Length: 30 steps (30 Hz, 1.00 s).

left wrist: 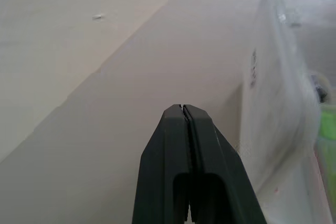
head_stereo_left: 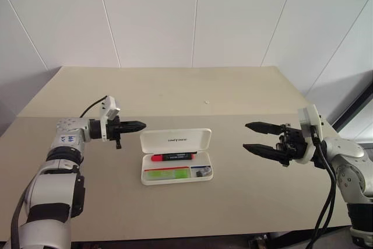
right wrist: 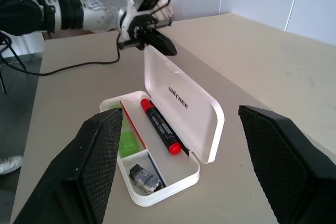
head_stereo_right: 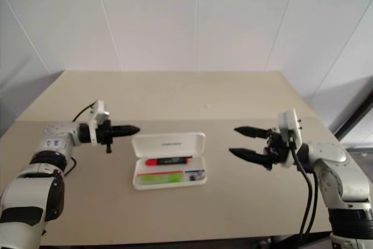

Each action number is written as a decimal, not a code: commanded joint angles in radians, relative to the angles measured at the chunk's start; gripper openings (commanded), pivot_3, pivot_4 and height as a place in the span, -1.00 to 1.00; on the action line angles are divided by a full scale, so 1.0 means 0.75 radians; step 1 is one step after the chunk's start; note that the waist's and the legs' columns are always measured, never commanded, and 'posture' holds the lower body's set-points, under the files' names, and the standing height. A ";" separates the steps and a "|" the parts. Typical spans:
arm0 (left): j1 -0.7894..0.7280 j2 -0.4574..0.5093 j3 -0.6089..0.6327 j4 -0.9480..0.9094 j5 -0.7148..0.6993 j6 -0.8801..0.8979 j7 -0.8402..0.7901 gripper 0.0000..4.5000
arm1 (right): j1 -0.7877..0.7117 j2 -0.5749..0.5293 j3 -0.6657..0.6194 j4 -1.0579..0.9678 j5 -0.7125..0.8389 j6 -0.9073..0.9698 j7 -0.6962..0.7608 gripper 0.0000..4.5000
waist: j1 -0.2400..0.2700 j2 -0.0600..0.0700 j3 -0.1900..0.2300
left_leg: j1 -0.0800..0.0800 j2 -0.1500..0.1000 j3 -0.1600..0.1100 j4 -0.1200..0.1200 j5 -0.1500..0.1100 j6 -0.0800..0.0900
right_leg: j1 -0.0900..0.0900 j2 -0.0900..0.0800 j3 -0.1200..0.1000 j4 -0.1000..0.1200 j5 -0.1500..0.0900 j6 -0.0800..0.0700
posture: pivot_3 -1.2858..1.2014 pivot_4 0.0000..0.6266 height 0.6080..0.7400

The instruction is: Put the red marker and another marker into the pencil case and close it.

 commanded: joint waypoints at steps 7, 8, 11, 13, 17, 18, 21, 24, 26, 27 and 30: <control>-0.019 -0.003 -0.157 -0.132 -0.045 0.118 -0.253 -0.99 | -0.051 -0.017 -0.090 0.061 0.115 -0.055 0.080 1.00 | -0.003 0.000 0.000 | 0.000 0.000 -0.001 0.001 0.000 0.000 | 0.000 0.000 0.000 0.001 0.000 0.000 | 0.03 -0.52 1.00; -0.007 0.000 -0.192 -0.154 -0.054 0.116 -0.253 -0.99 | -0.052 -0.022 -0.090 0.065 0.120 -0.054 0.086 1.00 | -0.002 0.000 0.000 | 0.000 0.000 -0.001 0.001 0.000 0.000 | 0.000 0.000 0.000 0.001 0.000 0.000 | 0.03 -0.52 1.00; 0.023 0.006 -0.282 -0.235 -0.108 0.132 -0.253 -0.99 | -0.060 -0.023 -0.099 0.071 0.137 -0.048 0.093 1.00 | -0.003 0.000 0.000 | 0.000 0.000 -0.001 0.000 0.000 0.000 | 0.000 0.000 0.000 0.001 0.000 0.000 | 0.03 -0.52 1.00; 0.035 0.010 -0.331 -0.289 -0.144 0.149 -0.253 -0.99 | -0.066 -0.025 -0.104 0.069 0.153 -0.042 0.095 1.00 | -0.003 0.000 0.000 | 0.000 0.000 -0.001 0.000 0.000 0.000 | 0.000 0.000 0.000 0.001 0.000 0.000 | 0.03 -0.52 1.00; 0.067 0.036 -0.463 -0.408 -0.199 0.162 -0.253 -0.99 | -0.064 -0.044 -0.101 0.080 0.171 -0.038 0.128 1.00 | -0.002 0.000 0.000 | 0.000 0.000 -0.001 0.001 0.000 0.000 | 0.000 0.000 0.000 0.001 0.000 0.000 | 0.03 -0.52 1.00; 0.075 0.045 -0.497 -0.436 -0.209 0.159 -0.253 -0.99 | -0.063 -0.048 -0.100 0.085 0.170 -0.039 0.134 1.00 | -0.002 0.000 0.000 | 0.000 0.000 -0.001 0.001 0.000 0.000 | 0.000 0.000 0.000 0.001 0.000 0.000 | 0.03 -0.52 1.00; 0.087 0.044 -0.563 -0.477 -0.139 0.127 -0.249 -0.99 | -0.069 -0.057 -0.094 0.108 0.154 -0.053 0.145 1.00 | -0.001 0.000 0.000 | 0.000 0.000 -0.001 0.001 0.000 0.000 | 0.000 0.000 0.001 0.001 0.000 0.000 | 0.03 -0.52 1.00; 0.088 0.024 -0.589 -0.466 -0.016 0.072 -0.232 -0.99 | -0.070 -0.055 -0.084 0.115 0.144 -0.063 0.148 1.00 | -0.001 0.000 0.000 | 0.000 0.000 -0.001 0.002 0.000 0.000 | 0.001 0.000 0.001 0.001 0.000 0.000 | 0.03 -0.52 1.00; 0.106 0.003 -0.606 -0.487 0.013 0.068 -0.231 -0.99 | -0.052 -0.061 -0.067 0.110 0.130 -0.071 0.174 1.00 | -0.002 0.000 0.000 | 0.000 0.000 -0.001 0.002 0.000 0.000 | 0.001 0.000 0.001 0.001 0.000 0.000 | 0.03 -0.52 1.00; 0.116 -0.010 -0.607 -0.500 0.020 0.070 -0.234 -0.99 | -0.041 -0.067 -0.061 0.108 0.123 -0.074 0.186 1.00 | -0.001 0.000 0.000 | 0.000 0.000 -0.001 0.002 0.000 0.000 | 0.001 0.000 0.001 0.001 0.000 0.000 | 0.03 -0.52 1.00; 0.137 -0.029 -0.598 -0.523 0.035 0.066 -0.233 -0.99 | -0.024 -0.074 -0.055 0.106 0.104 -0.081 0.209 1.00 | 0.001 0.000 0.000 | 0.001 0.000 -0.001 0.002 0.000 0.000 | 0.001 0.000 0.001 0.001 0.000 0.000 | 0.03 -0.52 1.00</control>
